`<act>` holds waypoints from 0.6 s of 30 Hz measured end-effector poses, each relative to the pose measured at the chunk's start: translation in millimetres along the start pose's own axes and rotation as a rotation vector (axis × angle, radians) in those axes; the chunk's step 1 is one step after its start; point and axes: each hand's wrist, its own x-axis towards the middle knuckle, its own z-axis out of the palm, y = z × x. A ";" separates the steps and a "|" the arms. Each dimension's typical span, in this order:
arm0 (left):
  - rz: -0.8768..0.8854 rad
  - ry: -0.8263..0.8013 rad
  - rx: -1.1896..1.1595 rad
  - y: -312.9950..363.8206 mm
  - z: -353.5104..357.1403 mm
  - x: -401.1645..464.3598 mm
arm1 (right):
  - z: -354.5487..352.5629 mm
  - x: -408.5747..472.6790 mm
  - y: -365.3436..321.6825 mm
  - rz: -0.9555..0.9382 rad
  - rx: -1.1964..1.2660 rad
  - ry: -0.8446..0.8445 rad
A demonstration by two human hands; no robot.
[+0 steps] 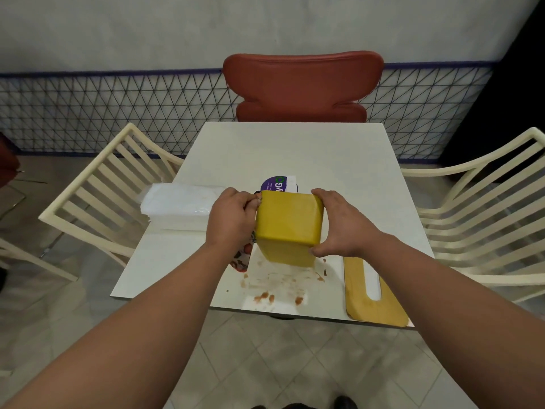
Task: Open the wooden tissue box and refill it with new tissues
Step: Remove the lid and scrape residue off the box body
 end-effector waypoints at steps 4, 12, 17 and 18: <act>-0.054 0.017 -0.052 -1.9 4.5 -5.8 | -8.7 9.9 -19.3 -0.013 -0.268 -0.056; -0.026 0.015 -0.111 -7.4 2.5 -8.0 | 9.5 39.3 -76.1 -0.155 -0.648 -0.007; -0.130 0.094 -0.167 -33.5 -9.2 -16.1 | -9.2 33.4 -70.2 -0.151 -0.562 -0.020; -0.175 0.107 -0.171 -40.5 -10.9 -17.5 | -17.5 30.4 -62.9 -0.140 -0.483 -0.011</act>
